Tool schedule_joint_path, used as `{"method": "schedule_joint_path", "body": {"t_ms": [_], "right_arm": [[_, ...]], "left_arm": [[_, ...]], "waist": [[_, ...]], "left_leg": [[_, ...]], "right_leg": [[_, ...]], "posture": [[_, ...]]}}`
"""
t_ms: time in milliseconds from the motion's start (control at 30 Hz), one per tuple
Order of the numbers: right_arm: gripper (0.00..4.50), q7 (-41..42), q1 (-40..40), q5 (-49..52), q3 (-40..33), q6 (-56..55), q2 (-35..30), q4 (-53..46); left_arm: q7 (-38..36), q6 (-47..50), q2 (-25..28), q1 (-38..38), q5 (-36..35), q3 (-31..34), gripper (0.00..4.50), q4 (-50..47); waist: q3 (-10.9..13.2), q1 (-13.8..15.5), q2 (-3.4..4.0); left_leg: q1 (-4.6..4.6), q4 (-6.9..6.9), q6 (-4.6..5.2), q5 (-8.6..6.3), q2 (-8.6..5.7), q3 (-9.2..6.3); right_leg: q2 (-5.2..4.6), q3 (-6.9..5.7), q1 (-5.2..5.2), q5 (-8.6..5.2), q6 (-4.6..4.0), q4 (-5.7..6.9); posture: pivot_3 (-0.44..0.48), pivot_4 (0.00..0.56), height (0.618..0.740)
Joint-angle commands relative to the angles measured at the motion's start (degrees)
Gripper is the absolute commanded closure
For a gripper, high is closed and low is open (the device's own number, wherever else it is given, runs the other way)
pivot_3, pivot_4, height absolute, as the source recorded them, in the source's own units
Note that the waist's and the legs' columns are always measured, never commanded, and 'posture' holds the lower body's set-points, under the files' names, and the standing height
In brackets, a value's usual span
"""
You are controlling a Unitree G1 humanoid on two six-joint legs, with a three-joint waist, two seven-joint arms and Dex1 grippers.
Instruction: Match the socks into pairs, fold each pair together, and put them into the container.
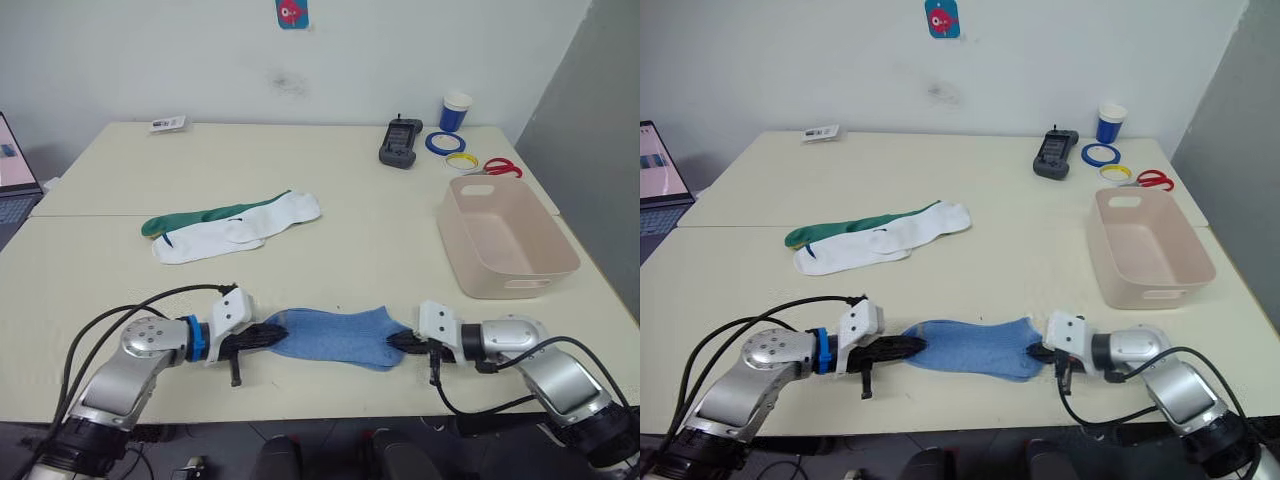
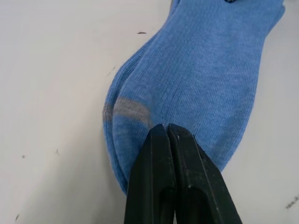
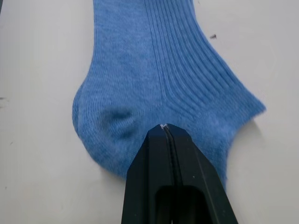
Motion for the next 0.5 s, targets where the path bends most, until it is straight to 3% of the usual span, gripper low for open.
{"method": "schedule_joint_path", "body": {"t_ms": [33, 100, 200, 367, 500], "right_arm": [[4.5, -0.1, -0.32, 10.91, -6.29, 8.02, 2.35, -6.63], [4.5, -2.0, -0.88, 17.69, -10.7, 15.89, 3.55, -8.65], [3.88, -4.84, -1.1, 21.28, -15.21, 24.54, 2.4, -7.75], [2.14, -10.81, -2.56, 19.96, -14.83, 35.37, 0.79, -5.71], [0.71, -13.54, -4.35, 22.52, -13.97, 43.74, 3.3, -6.25]], "left_arm": [[-0.96, 2.42, -0.11, 0.18, -4.65, 2.82, 4.46, -5.28], [-1.43, 3.32, 0.11, -0.23, -6.02, 3.4, 4.46, -7.52], [-2.16, 3.42, 0.75, -1.56, -5.44, 2.3, 4.5, -9.51], [-1.11, 2.79, -1.82, -3.74, -2.74, -1.23, 4.5, -8.67], [-1.35, 3.51, -2.29, -3.85, -3.68, -0.94, 4.5, -9.96]], "waist": [[0.02, -0.03, -0.03], [0.02, -0.03, -0.03], [0.02, 0.05, -0.03], [0.02, 0.1, -0.02], [0.02, -0.25, -0.02]], "left_leg": [[-0.01, 0.0, 0.0, 0.0, 0.0, 0.0], [-0.03, 0.0, 0.0, 0.0, 0.06, -0.03], [-0.03, 0.0, -0.01, 0.0, 0.02, -0.05], [-0.04, 0.0, 0.0, 0.0, -0.05, 0.02], [-0.05, -0.01, 0.0, 0.0, 0.01, -0.02]], "right_leg": [[0.0, 0.0, -0.01, 0.0, 0.0, 0.0], [0.02, 0.0, -0.02, 0.0, 0.0, 0.0], [0.02, -0.02, 0.0, 0.0, 0.0, 0.02], [-0.04, 0.05, -0.01, 0.0, 0.0, -0.02], [0.05, 0.06, -0.04, 0.0, 0.0, 0.01]], "posture": [[0.0, 0.15, 0.74], [0.0, 0.15, 0.74], [0.0, 0.15, 0.74], [0.0, 0.15, 0.74], [0.0, 0.15, 0.74]]}}
